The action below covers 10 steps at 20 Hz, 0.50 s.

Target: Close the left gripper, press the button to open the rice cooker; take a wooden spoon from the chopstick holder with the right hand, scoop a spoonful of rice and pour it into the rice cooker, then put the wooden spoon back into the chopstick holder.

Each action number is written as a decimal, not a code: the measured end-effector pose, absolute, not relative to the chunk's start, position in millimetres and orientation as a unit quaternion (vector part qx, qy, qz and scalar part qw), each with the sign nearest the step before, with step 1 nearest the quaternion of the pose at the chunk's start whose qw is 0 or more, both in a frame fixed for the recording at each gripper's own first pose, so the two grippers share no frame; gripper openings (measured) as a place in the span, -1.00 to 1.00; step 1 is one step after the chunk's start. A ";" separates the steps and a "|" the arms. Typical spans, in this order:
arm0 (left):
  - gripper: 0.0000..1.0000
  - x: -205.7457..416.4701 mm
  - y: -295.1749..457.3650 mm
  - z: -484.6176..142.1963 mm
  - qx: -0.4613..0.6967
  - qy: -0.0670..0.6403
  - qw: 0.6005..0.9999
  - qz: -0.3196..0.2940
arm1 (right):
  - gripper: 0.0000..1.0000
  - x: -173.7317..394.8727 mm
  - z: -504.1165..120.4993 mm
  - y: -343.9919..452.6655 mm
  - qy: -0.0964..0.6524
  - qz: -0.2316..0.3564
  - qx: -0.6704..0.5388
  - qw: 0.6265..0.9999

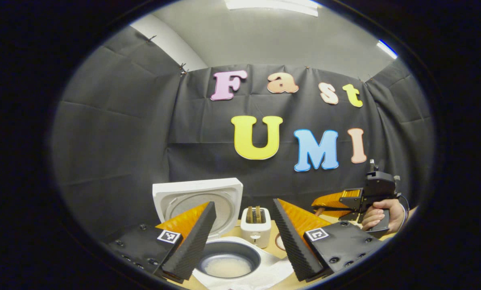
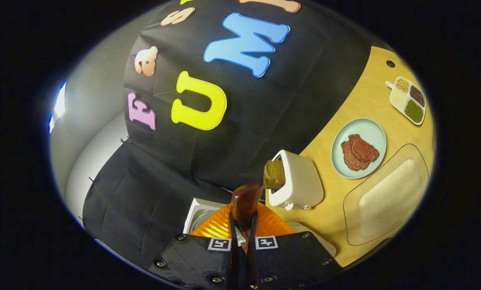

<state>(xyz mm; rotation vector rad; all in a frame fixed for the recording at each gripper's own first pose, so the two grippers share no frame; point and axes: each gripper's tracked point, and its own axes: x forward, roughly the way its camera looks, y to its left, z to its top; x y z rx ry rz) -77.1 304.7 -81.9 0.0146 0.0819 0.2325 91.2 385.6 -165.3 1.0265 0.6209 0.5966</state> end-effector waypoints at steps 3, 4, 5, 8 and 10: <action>0.86 -74.0 320.3 -82.9 0.003 0.045 0.992 0.119 | -0.85 88.0 -173.5 416.2 0.301 0.287 0.464 0.782; 0.86 -71.8 327.4 -83.7 -0.001 0.046 0.992 0.121 | -0.85 87.2 -176.1 425.7 0.305 0.290 0.462 0.780; 0.86 -70.6 333.7 -83.6 -0.004 0.047 0.991 0.122 | -0.85 86.5 -177.7 435.8 0.309 0.293 0.459 0.780; 0.99 -74.0 344.5 -78.0 -0.010 0.043 0.992 0.121 | -0.85 86.6 -186.5 461.8 0.314 0.304 0.429 0.791; 0.94 -79.2 346.5 -77.5 -0.009 0.041 0.992 0.119 | -0.85 89.6 -191.7 480.7 0.314 0.313 0.402 0.801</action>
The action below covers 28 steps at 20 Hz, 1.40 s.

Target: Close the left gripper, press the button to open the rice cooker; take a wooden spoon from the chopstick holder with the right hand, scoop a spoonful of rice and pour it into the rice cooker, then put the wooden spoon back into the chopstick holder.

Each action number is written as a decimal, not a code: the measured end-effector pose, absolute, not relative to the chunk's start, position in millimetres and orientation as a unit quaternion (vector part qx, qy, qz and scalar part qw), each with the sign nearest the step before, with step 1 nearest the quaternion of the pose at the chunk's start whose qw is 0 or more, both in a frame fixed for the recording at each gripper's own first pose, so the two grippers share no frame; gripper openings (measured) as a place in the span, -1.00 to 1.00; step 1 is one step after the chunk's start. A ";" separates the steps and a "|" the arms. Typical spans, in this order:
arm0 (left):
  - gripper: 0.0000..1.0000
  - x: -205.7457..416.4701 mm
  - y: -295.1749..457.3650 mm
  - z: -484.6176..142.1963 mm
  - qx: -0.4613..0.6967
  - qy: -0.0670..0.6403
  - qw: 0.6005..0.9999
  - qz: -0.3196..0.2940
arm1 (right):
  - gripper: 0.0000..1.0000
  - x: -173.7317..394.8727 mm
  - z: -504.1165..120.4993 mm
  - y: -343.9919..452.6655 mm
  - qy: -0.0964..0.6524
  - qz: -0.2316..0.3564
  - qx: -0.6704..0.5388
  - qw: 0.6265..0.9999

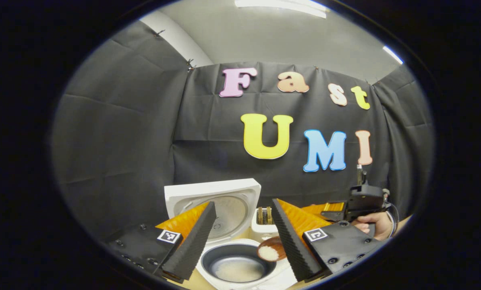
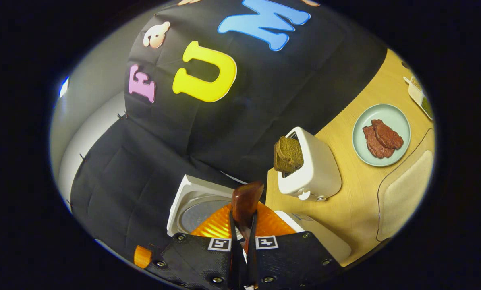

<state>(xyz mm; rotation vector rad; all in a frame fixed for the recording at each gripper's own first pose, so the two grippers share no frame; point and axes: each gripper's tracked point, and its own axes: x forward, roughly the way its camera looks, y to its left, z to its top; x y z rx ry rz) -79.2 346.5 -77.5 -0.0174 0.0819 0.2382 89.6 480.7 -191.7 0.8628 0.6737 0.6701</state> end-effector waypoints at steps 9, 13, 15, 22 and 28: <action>0.92 -104.8 356.5 -72.0 -0.004 0.045 0.990 0.135 | -0.85 87.9 -224.3 541.9 0.326 0.347 0.306 0.824; 0.92 -112.4 358.9 -72.3 0.000 0.045 0.988 0.146 | -0.85 73.1 -233.9 567.7 0.313 0.392 0.209 0.839; 0.92 -116.1 358.4 -72.1 0.001 0.048 0.988 0.149 | -0.85 64.2 -239.2 581.4 0.293 0.423 0.142 0.846; 0.94 -135.4 364.5 -66.8 0.039 0.049 0.983 0.172 | -0.85 20.7 -226.8 612.6 0.147 0.548 -0.087 0.819; 0.92 -157.0 373.8 -76.0 0.034 0.059 0.978 0.199 | -0.84 -16.0 -206.1 611.2 0.022 0.608 -0.195 0.769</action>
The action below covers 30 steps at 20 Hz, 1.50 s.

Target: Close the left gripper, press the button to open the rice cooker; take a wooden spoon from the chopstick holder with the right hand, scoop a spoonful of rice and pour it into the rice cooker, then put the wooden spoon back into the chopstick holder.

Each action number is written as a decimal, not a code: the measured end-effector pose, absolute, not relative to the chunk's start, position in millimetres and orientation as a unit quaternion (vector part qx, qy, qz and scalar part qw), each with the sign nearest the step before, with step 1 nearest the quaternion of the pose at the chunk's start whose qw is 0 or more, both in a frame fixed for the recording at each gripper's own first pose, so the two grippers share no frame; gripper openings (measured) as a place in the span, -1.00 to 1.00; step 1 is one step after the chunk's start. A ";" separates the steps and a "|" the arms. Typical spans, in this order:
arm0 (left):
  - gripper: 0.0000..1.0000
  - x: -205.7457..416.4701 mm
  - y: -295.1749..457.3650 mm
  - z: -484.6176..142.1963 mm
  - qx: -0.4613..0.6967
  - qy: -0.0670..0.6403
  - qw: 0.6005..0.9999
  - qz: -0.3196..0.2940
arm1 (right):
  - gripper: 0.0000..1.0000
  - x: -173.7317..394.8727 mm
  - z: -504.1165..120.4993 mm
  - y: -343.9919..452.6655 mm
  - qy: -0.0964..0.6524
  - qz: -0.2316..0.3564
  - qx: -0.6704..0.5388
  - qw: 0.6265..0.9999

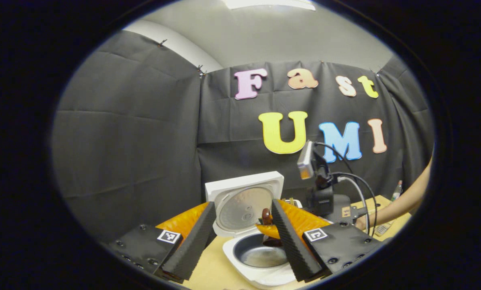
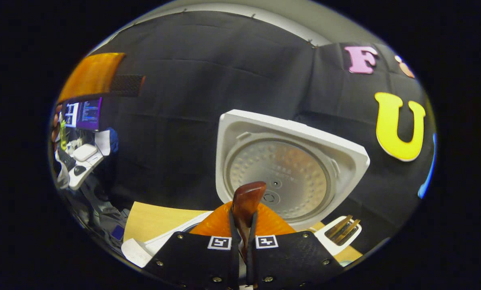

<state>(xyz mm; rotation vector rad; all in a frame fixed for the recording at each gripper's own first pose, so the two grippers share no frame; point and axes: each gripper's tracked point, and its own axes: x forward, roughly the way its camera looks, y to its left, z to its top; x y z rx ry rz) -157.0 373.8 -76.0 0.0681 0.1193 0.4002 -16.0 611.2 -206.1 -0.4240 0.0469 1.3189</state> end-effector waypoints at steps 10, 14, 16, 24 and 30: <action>0.86 -154.6 364.9 -70.4 0.027 0.048 0.979 0.194 | -0.84 33.0 -156.2 583.4 0.160 0.548 0.054 0.819; 0.86 -144.5 351.8 -67.5 0.020 0.043 0.983 0.180 | -0.86 63.0 -134.2 550.0 0.212 0.498 0.187 0.820; 0.84 -137.2 345.9 -69.0 0.013 0.042 0.984 0.173 | -0.85 74.1 -131.1 531.4 0.221 0.480 0.212 0.822; 0.84 -102.0 286.9 -67.8 0.003 0.042 0.992 0.117 | -0.85 89.0 -113.5 438.4 0.218 0.414 0.263 0.844; 0.86 -74.7 240.5 -58.8 -0.018 0.034 0.995 0.090 | -0.85 103.3 -103.7 340.1 0.215 0.355 0.285 0.864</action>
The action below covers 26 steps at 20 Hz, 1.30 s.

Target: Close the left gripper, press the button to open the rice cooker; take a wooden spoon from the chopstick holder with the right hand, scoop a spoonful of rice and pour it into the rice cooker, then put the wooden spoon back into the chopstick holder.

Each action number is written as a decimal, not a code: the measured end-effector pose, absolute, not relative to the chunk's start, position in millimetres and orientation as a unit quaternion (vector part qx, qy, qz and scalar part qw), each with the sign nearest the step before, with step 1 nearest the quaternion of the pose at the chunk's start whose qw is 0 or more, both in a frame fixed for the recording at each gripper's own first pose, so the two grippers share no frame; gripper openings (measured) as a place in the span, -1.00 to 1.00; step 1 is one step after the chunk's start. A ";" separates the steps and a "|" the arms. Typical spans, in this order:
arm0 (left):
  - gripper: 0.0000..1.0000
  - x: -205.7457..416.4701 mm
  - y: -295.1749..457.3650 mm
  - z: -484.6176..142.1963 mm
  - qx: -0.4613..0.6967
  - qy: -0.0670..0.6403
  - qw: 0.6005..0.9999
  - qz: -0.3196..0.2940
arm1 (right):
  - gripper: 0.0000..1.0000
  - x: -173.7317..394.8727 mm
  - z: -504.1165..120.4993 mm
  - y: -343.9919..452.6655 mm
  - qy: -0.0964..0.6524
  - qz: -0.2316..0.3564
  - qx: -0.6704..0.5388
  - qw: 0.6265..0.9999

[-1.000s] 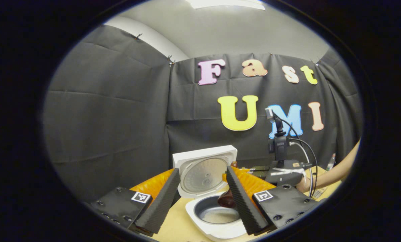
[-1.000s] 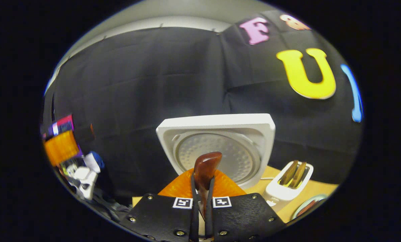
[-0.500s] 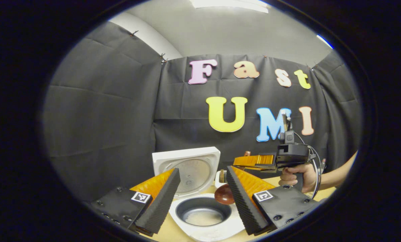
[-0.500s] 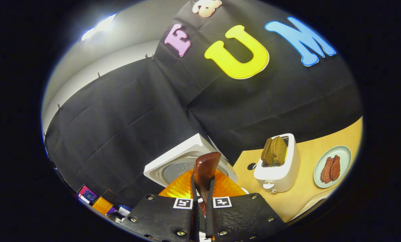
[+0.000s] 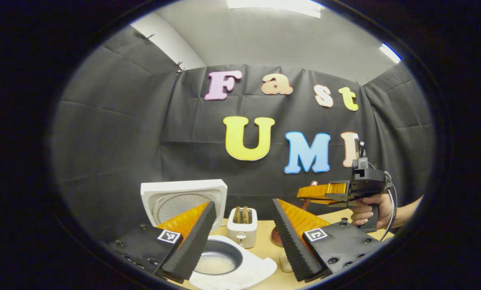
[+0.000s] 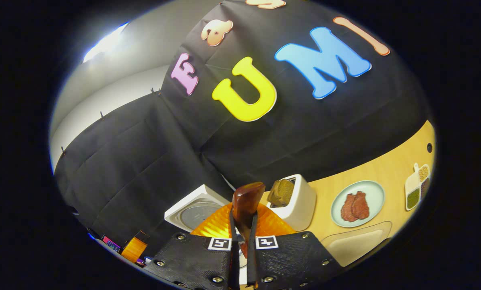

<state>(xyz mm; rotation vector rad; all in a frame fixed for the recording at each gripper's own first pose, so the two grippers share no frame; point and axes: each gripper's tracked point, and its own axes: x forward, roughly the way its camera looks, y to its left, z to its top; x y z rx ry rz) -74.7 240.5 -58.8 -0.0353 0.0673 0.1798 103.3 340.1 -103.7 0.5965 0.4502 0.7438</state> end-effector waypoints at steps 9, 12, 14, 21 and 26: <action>0.92 -45.2 177.1 -54.0 -0.009 0.037 0.998 0.047 | -0.85 110.7 -105.0 216.2 0.198 0.284 0.317 0.883; 0.97 -37.1 159.7 -57.0 -0.004 0.041 0.999 0.035 | -0.86 114.0 -107.6 176.2 0.190 0.258 0.323 0.890; 0.84 -34.4 150.8 -58.2 -0.002 0.042 0.999 0.028 | -0.86 114.7 -109.1 155.4 0.186 0.244 0.332 0.892; 0.86 -17.8 121.2 -59.1 0.001 0.048 0.999 0.020 | -0.85 116.0 -123.0 110.4 0.188 0.208 0.328 0.902; 0.92 -17.0 110.0 -66.6 0.004 0.054 0.998 0.021 | -0.86 119.6 -139.9 64.8 0.188 0.167 0.321 0.913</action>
